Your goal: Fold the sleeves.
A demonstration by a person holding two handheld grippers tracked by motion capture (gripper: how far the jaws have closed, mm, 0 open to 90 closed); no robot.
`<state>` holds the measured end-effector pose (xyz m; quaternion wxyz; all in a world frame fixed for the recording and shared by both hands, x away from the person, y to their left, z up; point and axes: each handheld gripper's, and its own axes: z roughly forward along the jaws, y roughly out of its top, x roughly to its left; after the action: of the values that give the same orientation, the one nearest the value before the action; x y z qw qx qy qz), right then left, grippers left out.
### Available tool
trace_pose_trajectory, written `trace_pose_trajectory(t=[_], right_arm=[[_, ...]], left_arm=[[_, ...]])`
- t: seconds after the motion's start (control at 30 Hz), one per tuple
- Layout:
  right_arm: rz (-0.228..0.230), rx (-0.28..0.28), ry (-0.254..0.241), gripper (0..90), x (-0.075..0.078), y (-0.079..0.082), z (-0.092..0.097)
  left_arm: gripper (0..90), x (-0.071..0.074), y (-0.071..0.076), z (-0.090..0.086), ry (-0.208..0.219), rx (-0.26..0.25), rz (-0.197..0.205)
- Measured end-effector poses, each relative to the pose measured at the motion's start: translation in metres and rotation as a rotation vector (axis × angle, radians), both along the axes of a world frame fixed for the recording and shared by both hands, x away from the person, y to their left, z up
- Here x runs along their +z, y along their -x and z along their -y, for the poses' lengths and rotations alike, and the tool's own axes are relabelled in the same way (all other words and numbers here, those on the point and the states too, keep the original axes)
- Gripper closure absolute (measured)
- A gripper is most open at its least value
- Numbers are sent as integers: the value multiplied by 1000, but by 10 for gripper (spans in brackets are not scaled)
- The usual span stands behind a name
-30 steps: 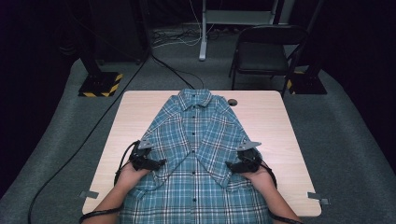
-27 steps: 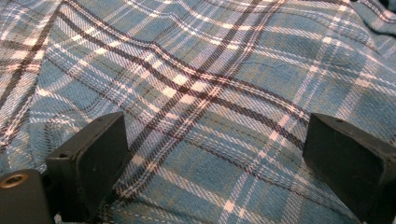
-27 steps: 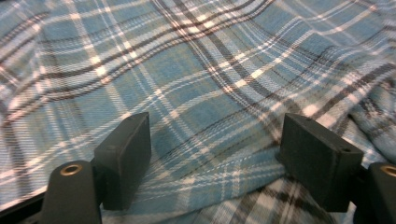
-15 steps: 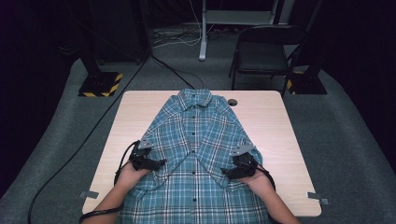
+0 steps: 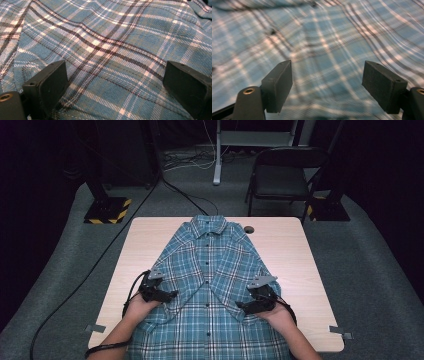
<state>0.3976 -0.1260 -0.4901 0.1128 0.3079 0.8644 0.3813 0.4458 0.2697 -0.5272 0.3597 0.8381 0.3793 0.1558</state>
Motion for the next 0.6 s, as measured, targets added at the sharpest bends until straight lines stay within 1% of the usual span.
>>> trace_pose_trajectory(t=[0.03,0.1,0.27,0.33,0.37,0.4,0.43,0.47,0.5,0.57,0.6], right_arm=[[0,16,-3,233,1,2,-3],[2,36,18,236,-2,4,-9],[-13,46,58,235,-14,6,-20],[-17,61,98,233,-20,6,-24],[-15,65,122,213,-25,6,-26],[-14,66,97,210,-27,6,-26],[-19,67,94,216,-26,5,-25],[-27,70,103,225,-25,5,-26],[-34,75,97,232,-22,6,-25],[-22,82,46,232,-16,7,-23],[-12,79,37,232,-13,7,-22]], left_arm=[[54,0,0,0,-2,-1,0],[53,0,-1,1,-1,1,1],[51,0,-2,1,-2,3,0],[51,0,-2,2,-2,4,0],[51,0,-2,2,-2,4,0],[51,0,-2,2,-3,4,0],[51,0,-2,2,-2,4,0],[51,0,-2,2,-3,3,-1],[50,0,-2,1,-2,3,-2],[48,0,-2,1,-2,0,-3],[47,0,-2,1,-2,0,-3]])
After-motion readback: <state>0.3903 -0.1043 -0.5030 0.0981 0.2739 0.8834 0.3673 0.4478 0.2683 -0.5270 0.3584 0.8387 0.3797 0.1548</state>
